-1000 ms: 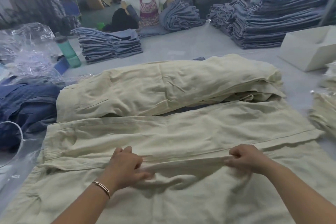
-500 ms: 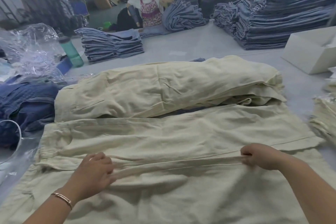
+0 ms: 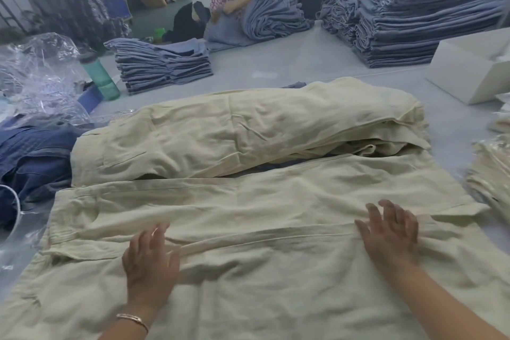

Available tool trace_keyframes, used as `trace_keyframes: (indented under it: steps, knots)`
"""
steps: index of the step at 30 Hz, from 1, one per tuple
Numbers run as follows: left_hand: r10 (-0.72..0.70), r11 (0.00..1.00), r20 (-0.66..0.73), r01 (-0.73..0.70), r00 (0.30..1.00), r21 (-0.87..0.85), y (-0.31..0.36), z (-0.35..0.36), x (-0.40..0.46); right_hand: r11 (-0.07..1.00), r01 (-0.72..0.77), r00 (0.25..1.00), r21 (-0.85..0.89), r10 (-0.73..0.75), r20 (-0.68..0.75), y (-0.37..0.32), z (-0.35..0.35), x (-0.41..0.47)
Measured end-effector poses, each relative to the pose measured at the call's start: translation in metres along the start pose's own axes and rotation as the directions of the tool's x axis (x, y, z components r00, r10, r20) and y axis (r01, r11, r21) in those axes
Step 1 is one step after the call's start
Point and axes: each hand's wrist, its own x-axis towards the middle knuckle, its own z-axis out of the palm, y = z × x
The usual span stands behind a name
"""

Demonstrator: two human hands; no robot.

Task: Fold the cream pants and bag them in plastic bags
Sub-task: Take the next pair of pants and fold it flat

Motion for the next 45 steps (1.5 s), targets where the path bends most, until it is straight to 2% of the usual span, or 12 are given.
trace_keyframes:
  steps: [2,4,8,14,16,23,27,30,33,36,42,45]
  knots:
    - [0.057,0.997,-0.007,-0.058,0.998,-0.049,0.027,0.012,-0.009,1.000,-0.029,0.991,-0.013,0.030,0.128,0.011,0.011,-0.008]
    - [0.091,0.996,0.128,-0.092,0.988,0.004,0.041,0.032,-0.019,1.000,-0.008,0.975,-0.022,0.013,0.223,0.019,0.017,-0.009]
    - [-0.007,0.995,0.245,-0.017,0.969,0.097,0.038,0.056,-0.024,0.997,-0.058,0.969,-0.041,0.066,0.238,0.043,0.007,-0.011]
    - [0.013,0.997,0.142,-0.002,0.990,-0.077,0.093,0.043,-0.012,0.969,-0.223,0.970,0.108,0.231,-0.071,0.096,-0.021,-0.034]
    - [0.118,0.990,0.184,-0.102,0.976,-0.094,0.137,0.044,-0.010,0.945,-0.313,0.947,0.089,0.318,-0.049,0.115,-0.027,-0.039]
    - [0.662,0.749,0.229,-0.635,0.713,-0.189,0.317,0.063,-0.034,0.900,-0.433,0.896,-0.035,0.435,0.090,0.159,-0.034,-0.043]
    - [0.655,0.735,0.403,-0.662,0.639,-0.145,0.368,0.100,-0.045,0.920,-0.391,0.914,-0.028,0.391,0.109,0.172,-0.034,-0.040]
    - [0.687,0.691,0.408,-0.714,0.601,-0.112,0.370,0.109,-0.049,0.909,-0.416,0.903,-0.013,0.414,0.110,0.175,-0.037,-0.034]
    - [0.779,0.617,0.371,-0.720,0.505,-0.317,0.358,0.094,-0.037,0.901,-0.430,0.899,-0.057,0.433,0.064,0.165,-0.041,-0.028]
    - [0.784,0.609,0.218,-0.655,0.581,-0.447,0.324,0.070,-0.025,0.965,-0.262,0.964,-0.025,0.263,0.034,0.140,-0.039,-0.014]
    - [0.480,0.864,0.171,-0.430,0.860,-0.264,0.191,0.014,-0.007,0.979,0.152,0.978,0.133,-0.169,0.126,0.038,-0.036,0.016]
    - [0.283,0.957,0.205,-0.263,0.937,-0.119,0.110,-0.020,-0.008,0.937,0.263,0.951,0.229,-0.292,0.104,-0.021,-0.034,0.015]
